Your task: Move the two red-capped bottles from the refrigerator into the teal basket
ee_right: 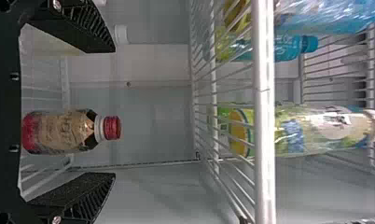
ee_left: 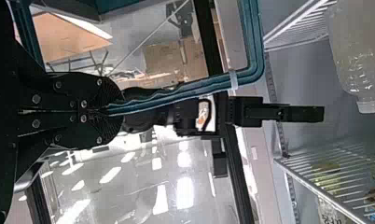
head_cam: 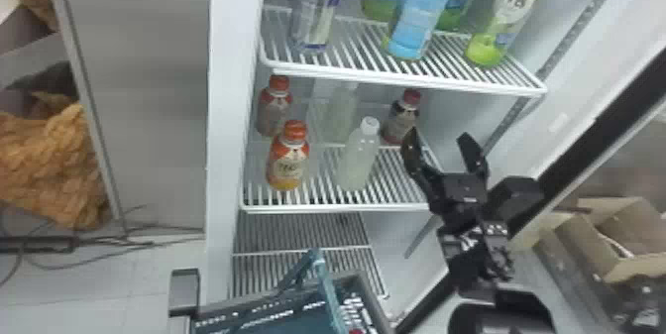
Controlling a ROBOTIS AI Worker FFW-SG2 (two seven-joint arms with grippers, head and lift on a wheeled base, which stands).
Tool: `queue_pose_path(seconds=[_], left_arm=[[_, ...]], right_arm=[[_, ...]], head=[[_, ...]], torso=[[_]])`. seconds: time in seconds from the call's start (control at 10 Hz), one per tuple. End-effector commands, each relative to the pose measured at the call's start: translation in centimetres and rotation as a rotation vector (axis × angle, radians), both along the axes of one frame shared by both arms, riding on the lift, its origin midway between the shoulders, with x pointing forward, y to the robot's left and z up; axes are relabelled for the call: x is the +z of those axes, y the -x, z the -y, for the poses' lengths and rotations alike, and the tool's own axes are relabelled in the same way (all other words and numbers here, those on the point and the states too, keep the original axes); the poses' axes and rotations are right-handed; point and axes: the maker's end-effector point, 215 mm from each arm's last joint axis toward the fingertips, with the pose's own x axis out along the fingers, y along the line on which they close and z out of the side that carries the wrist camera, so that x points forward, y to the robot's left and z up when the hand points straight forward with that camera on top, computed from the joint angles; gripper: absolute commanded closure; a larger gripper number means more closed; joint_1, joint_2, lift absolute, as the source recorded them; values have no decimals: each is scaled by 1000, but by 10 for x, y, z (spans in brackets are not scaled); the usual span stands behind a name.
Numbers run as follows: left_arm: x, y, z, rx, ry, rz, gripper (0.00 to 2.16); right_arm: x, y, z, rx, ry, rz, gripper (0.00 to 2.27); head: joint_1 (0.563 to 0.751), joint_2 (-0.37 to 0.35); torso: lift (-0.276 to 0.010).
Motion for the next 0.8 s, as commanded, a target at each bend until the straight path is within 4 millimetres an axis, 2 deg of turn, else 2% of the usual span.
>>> queue_pose_path(seconds=[0.0,0.3,0.7], left_arm=[[0,1,0,-1,2,-1,1128],[1,0,0,-2,4,0,1128],[2,2,0,-4,8,-6,1128]], right_arm=[[-5,-18,8,-19,10,-11,75],[-17,-44,19,-41,38,-51,79],[-52,-63,32,-57,-7,-141,79]], head=[[695,-350],[695,-350],[695,-350]], torso=[[-228],[-228],[-228]])
